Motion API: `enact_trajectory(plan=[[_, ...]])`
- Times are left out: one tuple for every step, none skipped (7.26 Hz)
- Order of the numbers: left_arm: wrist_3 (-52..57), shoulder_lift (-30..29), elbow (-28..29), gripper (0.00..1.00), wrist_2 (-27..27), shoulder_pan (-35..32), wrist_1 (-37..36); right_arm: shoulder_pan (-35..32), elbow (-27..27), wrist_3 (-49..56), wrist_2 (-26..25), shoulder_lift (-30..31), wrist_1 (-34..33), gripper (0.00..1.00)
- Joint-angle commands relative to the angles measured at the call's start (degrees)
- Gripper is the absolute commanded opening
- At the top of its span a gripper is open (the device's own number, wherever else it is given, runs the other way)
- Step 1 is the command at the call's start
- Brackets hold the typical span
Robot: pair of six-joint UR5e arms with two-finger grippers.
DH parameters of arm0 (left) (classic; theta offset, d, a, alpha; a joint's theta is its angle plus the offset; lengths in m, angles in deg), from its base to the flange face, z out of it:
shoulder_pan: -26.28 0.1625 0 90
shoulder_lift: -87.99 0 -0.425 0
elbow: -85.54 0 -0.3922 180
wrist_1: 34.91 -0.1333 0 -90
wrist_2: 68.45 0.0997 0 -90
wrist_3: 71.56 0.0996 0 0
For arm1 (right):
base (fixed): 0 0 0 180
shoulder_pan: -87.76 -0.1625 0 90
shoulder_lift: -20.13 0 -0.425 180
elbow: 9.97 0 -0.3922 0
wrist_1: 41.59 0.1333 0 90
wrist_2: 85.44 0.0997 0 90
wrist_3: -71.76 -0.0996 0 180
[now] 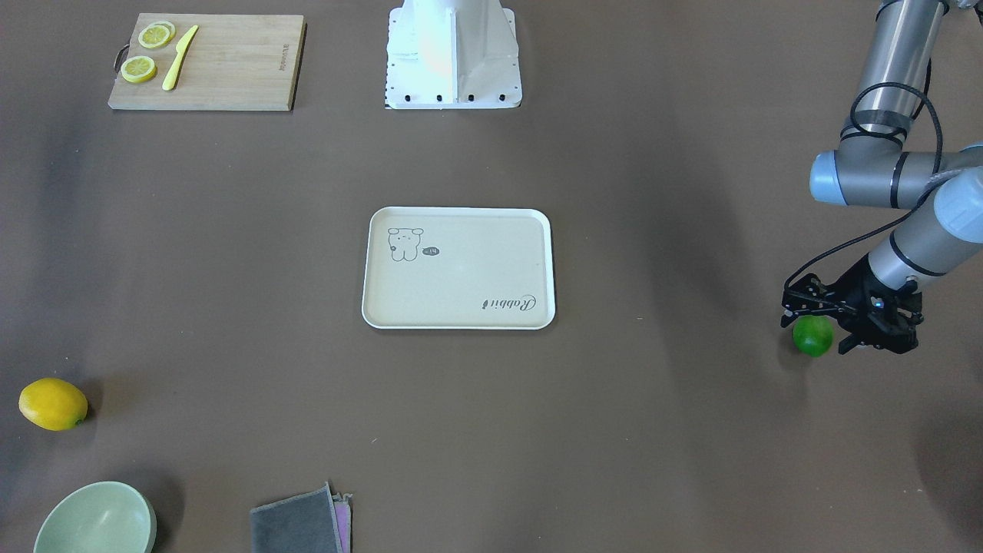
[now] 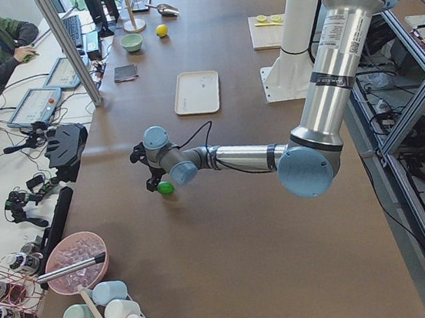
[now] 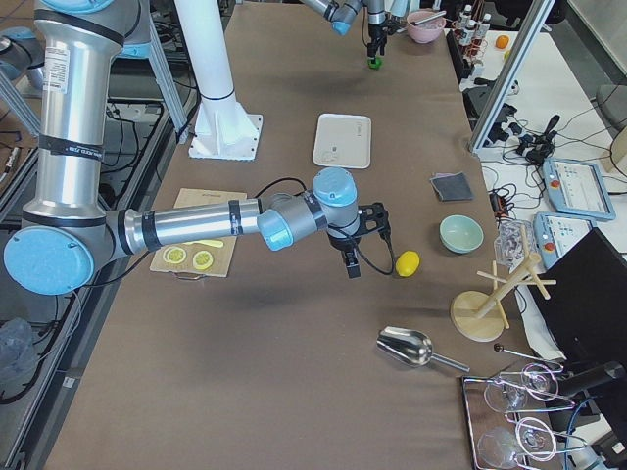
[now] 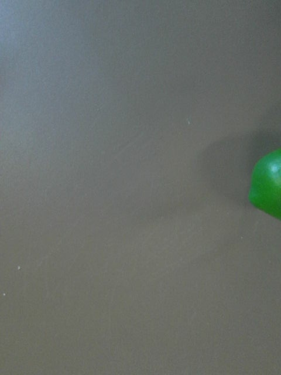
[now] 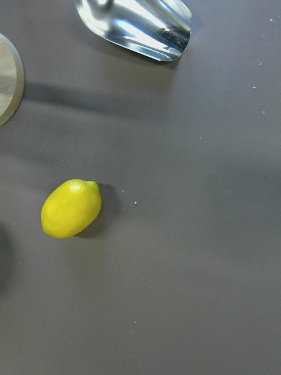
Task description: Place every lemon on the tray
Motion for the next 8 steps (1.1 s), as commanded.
enact_trajectory(plan=[[-0.65, 0.34, -0.08, 0.98, 0.64, -0.37, 0.17, 0.04, -0.02, -0.04, -0.01, 0.00, 0.13, 1.00], [-0.65, 1.04, 0.01, 0.98, 0.91, -0.29, 0.51, 0.04, 0.06, -0.04, 0.07, 0.09, 0.13, 1.00], [-0.74, 2.09, 0.18, 0.98, 1.00, -0.20, 0.95, 0.04, -0.02, -0.04, 0.07, 0.09, 0.13, 1.00], [-0.92, 2.97, 0.01, 0.98, 1.08, -0.11, 1.04, 0.04, 0.06, -0.04, 0.07, 0.09, 0.13, 1.00], [-1.18, 2.98, 0.09, 0.98, 1.08, 0.06, 1.04, 0.04, 0.06, -0.04, 0.07, 0.18, 0.13, 1.00], [-1.18, 2.89, 0.09, 0.96, 1.08, 0.15, 1.13, 0.04, 0.06, -0.04, 0.07, 0.18, 0.13, 1.00], [-1.18, 2.89, 0.62, 0.83, 1.17, 0.33, 2.61, 0.04, 0.06, -0.04, 0.07, 0.18, 0.13, 1.00], [-1.27, 2.98, 1.14, 0.68, 1.17, 0.50, 4.45, 0.04, 0.06, -0.04, 0.07, 0.18, 0.13, 1.00]])
